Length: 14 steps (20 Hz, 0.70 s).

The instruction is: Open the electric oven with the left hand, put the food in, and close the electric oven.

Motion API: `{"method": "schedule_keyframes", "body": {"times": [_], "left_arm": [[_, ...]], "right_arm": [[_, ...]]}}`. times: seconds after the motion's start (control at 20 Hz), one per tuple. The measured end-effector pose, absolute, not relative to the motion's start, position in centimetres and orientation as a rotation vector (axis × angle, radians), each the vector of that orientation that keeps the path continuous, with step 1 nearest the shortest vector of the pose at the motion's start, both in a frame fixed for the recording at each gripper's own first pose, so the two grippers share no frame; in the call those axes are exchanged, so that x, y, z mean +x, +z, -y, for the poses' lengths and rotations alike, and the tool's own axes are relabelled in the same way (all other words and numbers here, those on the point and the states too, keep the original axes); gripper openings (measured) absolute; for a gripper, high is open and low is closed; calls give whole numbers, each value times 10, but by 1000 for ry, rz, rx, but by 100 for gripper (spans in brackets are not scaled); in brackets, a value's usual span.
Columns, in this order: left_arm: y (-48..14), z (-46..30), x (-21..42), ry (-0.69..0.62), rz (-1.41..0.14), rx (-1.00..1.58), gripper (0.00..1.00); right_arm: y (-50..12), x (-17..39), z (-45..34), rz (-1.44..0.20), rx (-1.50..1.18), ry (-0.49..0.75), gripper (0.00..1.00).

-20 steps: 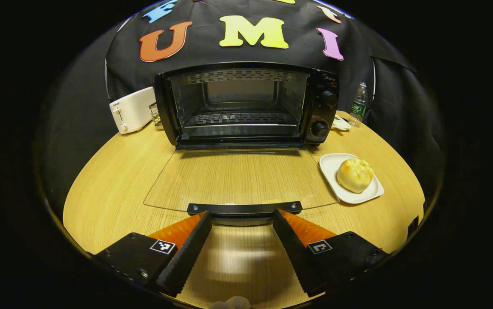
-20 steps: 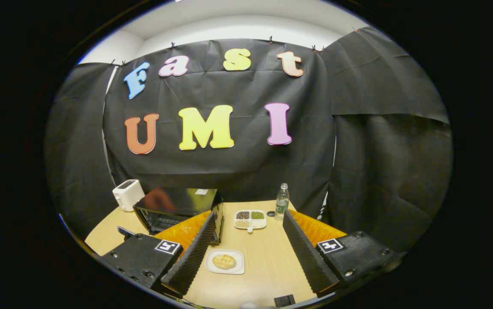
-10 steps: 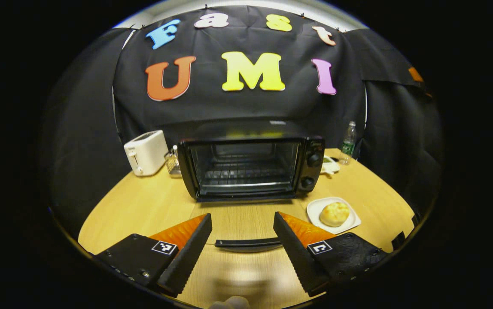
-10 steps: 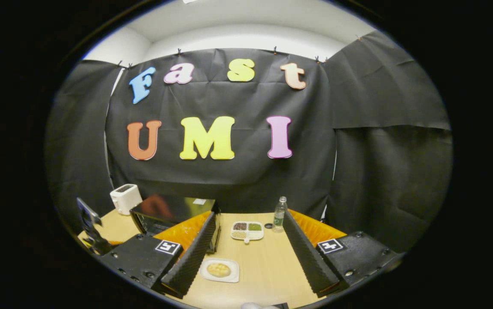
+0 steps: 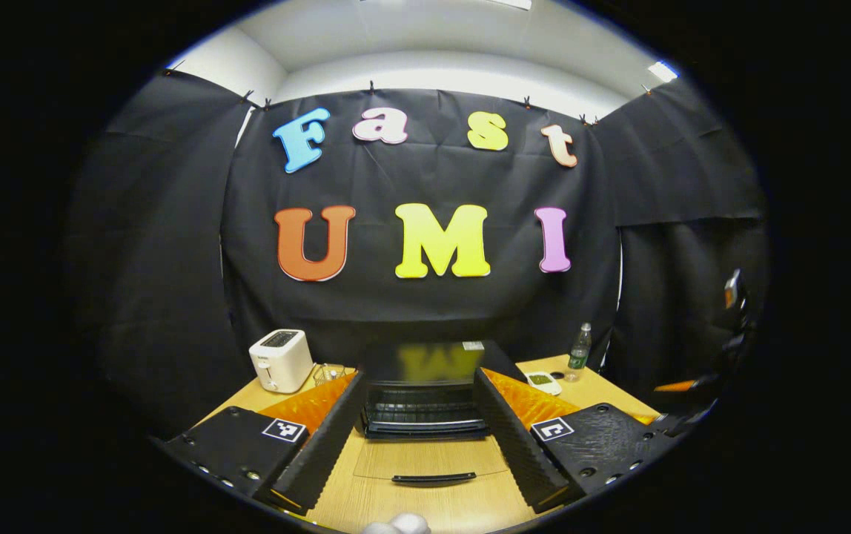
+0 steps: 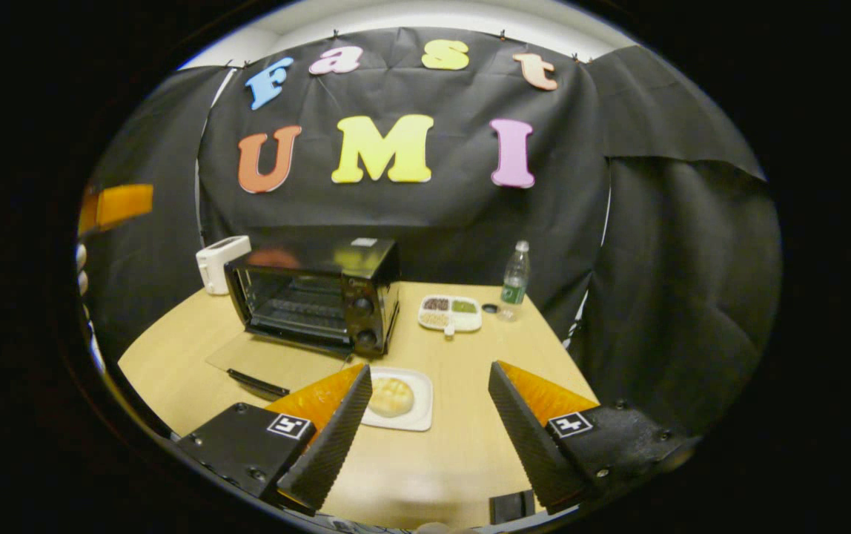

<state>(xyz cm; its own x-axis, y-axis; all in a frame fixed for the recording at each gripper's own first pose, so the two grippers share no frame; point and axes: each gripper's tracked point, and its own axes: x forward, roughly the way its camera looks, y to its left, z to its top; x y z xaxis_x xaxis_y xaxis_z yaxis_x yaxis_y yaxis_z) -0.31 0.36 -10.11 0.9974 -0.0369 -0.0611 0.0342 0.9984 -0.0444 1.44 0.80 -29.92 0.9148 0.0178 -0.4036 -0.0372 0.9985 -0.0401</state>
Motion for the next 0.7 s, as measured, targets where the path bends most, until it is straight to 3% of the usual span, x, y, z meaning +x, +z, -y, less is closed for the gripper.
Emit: {"method": "schedule_keyframes", "body": {"times": [0.25,0.7], "left_arm": [[-61,-26,-13,12,16,-27,94],[-48,-38,-22,37,17,-28,94]], "right_arm": [[-366,35,-32,-525,-45,65,98],[-433,85,-60,-617,-58,72,99]]}}
